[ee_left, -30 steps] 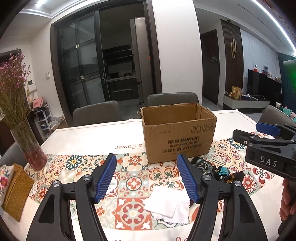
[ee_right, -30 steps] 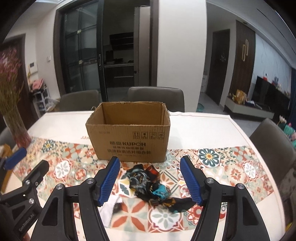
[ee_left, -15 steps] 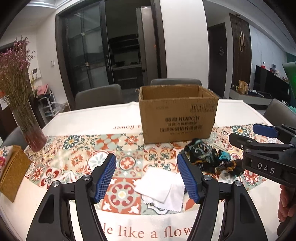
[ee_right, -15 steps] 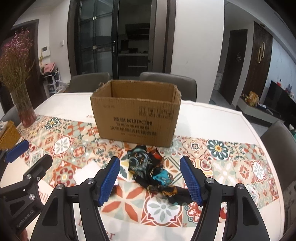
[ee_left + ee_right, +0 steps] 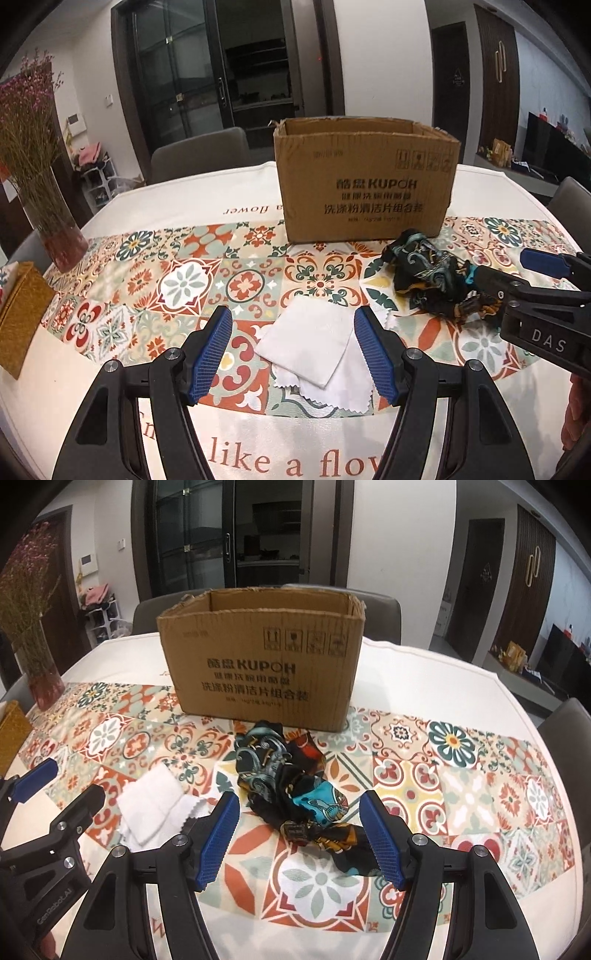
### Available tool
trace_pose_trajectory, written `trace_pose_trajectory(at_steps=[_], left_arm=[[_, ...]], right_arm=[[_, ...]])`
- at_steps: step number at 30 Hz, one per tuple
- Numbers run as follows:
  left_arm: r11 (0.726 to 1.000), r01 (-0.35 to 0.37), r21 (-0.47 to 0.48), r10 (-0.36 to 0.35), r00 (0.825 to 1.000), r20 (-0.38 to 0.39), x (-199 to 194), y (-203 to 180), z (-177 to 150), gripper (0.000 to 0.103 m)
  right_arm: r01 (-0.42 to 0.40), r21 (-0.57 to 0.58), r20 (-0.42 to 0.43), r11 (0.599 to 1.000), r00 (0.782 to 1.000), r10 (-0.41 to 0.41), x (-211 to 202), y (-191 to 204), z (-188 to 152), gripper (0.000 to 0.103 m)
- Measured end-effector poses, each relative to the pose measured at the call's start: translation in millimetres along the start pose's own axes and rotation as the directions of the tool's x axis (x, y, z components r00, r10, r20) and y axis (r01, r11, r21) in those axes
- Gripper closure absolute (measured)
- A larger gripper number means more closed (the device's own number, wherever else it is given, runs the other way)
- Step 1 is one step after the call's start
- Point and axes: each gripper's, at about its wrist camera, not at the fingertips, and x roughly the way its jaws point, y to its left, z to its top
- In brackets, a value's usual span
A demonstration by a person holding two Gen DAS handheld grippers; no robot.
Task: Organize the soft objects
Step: 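Close the left tool on the white cloth while the right tool grasps the dark scarf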
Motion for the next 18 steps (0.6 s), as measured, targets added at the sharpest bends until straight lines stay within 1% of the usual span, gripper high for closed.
trace_pose_trajectory(at_steps=[8,18], left_arm=[[0.999,-0.026,-0.021,0.025,0.999,-0.039,28,0,-7,0.036],[0.998,-0.018,-0.054,0.013,0.996,-0.084,56,-2,-6,0.044]], right_arm=[[0.001,-0.004,-0.032,1.000,1.000,-0.001,28,-1,-3,0.035],[-0.007,0.016,-0.062,1.000,0.998,0.008,52,-6,-6,0.035]])
